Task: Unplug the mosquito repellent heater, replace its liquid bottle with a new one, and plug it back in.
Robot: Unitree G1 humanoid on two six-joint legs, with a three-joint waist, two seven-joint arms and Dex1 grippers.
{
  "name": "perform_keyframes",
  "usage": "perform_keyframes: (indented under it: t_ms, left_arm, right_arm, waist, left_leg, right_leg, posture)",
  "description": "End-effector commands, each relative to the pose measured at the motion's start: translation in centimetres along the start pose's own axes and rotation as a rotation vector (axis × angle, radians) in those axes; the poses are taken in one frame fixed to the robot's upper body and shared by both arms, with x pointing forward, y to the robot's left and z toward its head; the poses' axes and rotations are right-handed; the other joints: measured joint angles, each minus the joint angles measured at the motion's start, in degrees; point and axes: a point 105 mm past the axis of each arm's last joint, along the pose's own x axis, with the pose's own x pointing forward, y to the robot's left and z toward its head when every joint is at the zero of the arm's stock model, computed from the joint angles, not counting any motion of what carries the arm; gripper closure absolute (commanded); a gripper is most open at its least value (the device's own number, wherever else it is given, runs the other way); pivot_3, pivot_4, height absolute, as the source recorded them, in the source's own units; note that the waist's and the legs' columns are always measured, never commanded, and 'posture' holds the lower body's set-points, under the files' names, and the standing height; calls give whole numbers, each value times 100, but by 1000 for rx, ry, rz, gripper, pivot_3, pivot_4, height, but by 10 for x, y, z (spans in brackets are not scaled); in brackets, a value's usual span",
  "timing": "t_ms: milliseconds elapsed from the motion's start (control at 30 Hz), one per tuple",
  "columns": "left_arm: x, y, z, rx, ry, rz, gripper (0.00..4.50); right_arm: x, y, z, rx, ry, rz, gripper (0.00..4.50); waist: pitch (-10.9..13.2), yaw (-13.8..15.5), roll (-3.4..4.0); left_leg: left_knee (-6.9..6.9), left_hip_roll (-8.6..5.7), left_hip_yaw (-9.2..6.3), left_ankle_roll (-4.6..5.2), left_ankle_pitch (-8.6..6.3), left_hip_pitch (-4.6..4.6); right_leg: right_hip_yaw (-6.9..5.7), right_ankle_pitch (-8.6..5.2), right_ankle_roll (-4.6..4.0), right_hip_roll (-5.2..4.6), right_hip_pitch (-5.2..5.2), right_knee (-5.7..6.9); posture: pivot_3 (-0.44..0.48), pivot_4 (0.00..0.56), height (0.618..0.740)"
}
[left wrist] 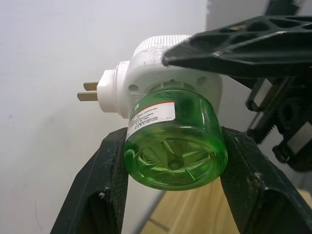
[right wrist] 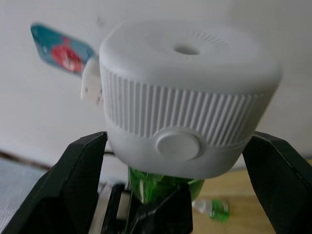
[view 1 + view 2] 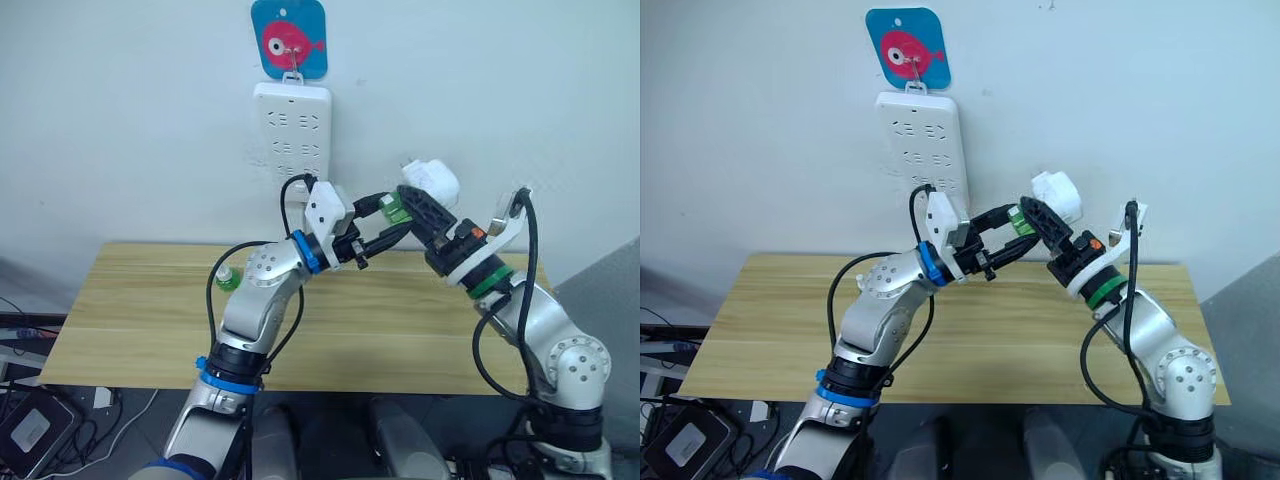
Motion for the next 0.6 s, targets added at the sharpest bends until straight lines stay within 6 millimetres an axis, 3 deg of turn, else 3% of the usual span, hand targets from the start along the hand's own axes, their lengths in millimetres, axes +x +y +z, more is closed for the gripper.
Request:
perform_keyframes:
  t_ms: [33,267,600]
  left_arm:
    - [-6,-14,7,41,-28,-137,2250]
    - [-27,-36,-11,54,43,-311,2250]
    - [-30,-37,-14,81,49,-287,2250]
  right_arm:
    - [-8,10,7,-3,146,110,0]
    - [-29,-2,18,40,527,215,0]
    - [-47,3,31,103,748,186,0]
  waist:
    - [1,-1,-1]
    - [12,59,8]
    - [16,183,5]
  left_leg:
    - [0,-2,1,1,0,0]
    - [-4,-1,2,3,0,2]
    - [-6,0,5,34,-19,-8]
  right_leg:
    - [1,0,0,-1,0,0]
    - [1,0,-1,-2,2,-9]
    - [1,6,-8,-4,10,-60]
  posture:
    - [-103,246,740]
    - [-79,253,740]
    - [-49,255,740]
